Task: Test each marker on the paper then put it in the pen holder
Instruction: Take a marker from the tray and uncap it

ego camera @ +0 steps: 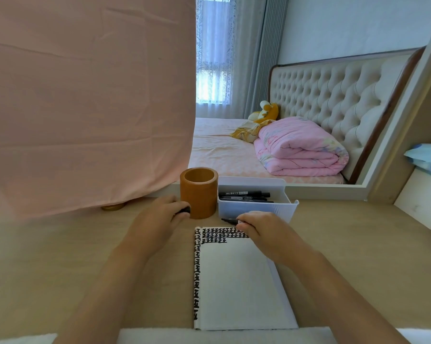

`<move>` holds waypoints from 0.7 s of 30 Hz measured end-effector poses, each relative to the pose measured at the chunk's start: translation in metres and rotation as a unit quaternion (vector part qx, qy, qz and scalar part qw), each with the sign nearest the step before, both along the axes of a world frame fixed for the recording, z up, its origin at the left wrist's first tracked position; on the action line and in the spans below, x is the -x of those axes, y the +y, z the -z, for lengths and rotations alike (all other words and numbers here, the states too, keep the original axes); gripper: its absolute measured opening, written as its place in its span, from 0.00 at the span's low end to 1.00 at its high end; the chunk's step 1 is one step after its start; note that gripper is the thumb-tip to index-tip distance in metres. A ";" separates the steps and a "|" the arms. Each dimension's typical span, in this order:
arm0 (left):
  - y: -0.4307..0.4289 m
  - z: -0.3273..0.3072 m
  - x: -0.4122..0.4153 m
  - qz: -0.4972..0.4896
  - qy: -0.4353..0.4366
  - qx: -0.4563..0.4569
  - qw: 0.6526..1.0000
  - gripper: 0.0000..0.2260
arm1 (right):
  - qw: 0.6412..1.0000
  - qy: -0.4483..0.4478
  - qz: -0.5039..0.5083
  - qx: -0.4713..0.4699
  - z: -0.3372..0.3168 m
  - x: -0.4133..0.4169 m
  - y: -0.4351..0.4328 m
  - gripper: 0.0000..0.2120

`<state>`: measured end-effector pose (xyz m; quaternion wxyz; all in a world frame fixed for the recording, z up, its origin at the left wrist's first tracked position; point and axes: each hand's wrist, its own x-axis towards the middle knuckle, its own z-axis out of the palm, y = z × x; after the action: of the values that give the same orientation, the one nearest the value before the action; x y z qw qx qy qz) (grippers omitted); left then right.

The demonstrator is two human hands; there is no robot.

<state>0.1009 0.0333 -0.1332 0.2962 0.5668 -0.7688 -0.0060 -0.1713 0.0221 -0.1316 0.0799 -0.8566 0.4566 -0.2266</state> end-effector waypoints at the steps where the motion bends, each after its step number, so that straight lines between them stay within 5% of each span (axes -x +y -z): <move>1: -0.002 0.005 -0.003 -0.017 0.001 -0.009 1.000 0.11 | 1.000 -0.016 -0.006 -0.014 0.000 -0.001 -0.001 0.12; 10: -0.010 0.036 0.007 -0.079 -0.019 -0.055 0.995 0.07 | 0.983 -0.151 -0.026 -0.096 -0.009 -0.003 0.001 0.22; 17: -0.009 0.032 0.024 -0.029 0.064 -0.027 0.997 0.13 | 0.922 -0.328 -0.077 -0.190 -0.014 -0.002 -0.001 0.25; 21: -0.006 0.034 0.042 0.038 0.030 -0.054 0.997 0.19 | 0.917 -0.338 -0.103 -0.187 -0.009 0.000 0.002 0.11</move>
<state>0.0587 0.0273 -0.1670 0.2872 0.5518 -0.7793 -0.0759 -0.1712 0.0238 -0.1228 0.4107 -0.7408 0.3461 -0.4034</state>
